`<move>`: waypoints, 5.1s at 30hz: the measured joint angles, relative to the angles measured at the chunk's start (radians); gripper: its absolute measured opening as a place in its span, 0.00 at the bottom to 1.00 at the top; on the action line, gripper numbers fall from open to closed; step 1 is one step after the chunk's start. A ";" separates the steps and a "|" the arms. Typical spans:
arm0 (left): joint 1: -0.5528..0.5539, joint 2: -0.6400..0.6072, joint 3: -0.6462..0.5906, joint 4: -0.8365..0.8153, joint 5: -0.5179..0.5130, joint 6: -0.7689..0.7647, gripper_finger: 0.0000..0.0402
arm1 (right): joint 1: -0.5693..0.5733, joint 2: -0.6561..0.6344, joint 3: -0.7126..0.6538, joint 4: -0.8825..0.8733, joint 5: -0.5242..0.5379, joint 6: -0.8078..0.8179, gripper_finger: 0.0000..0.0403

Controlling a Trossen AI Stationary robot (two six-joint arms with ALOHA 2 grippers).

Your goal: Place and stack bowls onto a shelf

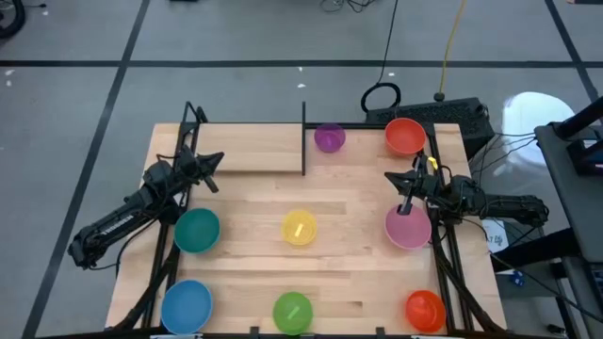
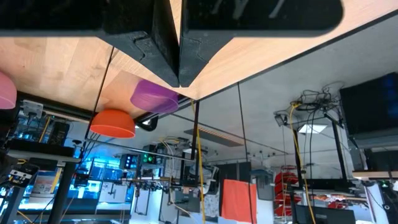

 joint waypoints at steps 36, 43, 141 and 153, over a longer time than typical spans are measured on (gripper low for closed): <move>0.000 0.000 0.000 -0.004 0.000 0.000 0.02 | 0.001 0.194 0.580 -0.198 0.156 0.197 0.00; 0.000 0.000 0.000 -0.004 0.000 0.000 0.02 | 0.001 0.188 0.582 0.025 0.156 0.194 0.00; 0.000 0.000 0.000 0.053 -0.006 -0.030 0.02 | 0.057 0.932 0.774 -1.464 -0.225 0.537 0.29; 0.000 0.000 0.000 0.053 -0.006 -0.030 0.02 | 0.056 0.969 0.656 -1.359 -0.153 0.498 0.29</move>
